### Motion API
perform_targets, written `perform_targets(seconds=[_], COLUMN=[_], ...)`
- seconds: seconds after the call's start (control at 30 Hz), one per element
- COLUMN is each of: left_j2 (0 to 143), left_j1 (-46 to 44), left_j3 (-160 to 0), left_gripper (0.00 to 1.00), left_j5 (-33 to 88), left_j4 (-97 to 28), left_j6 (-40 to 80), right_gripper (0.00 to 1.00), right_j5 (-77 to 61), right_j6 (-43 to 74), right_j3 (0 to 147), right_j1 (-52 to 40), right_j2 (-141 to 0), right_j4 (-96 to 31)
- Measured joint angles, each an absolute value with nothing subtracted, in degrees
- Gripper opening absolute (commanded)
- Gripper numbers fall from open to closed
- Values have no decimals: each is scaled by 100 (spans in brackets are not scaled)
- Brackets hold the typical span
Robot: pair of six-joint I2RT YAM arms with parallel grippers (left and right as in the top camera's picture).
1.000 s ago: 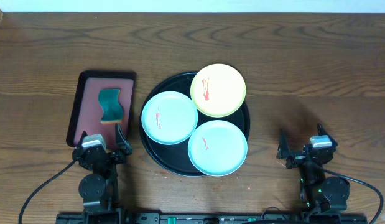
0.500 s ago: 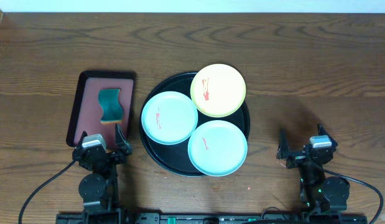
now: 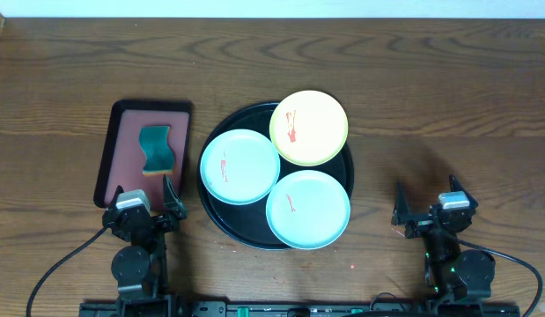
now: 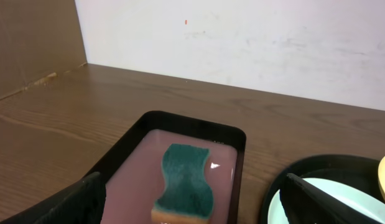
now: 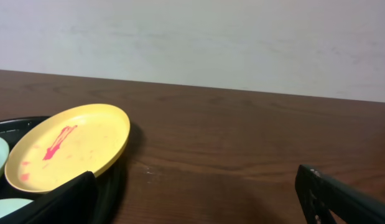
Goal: Clean dirty plates on tray and stack at the side
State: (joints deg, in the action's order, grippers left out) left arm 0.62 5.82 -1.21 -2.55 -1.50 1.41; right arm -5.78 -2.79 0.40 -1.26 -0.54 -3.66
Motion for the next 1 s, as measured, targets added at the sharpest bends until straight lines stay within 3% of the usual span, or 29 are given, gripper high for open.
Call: perform_targets(seconds=[1.0], left_j2=[62], left_j1=[582], left_j3=[-121], left_gripper=[89], left_j5=[-257], left_j4=[-150], left_j6=[139], right_gripper=[99], right_j5=[-602], right_j6=[-279], right_j3=[40], right_j1=[-126], right_j2=[-54], right_j4=[-180])
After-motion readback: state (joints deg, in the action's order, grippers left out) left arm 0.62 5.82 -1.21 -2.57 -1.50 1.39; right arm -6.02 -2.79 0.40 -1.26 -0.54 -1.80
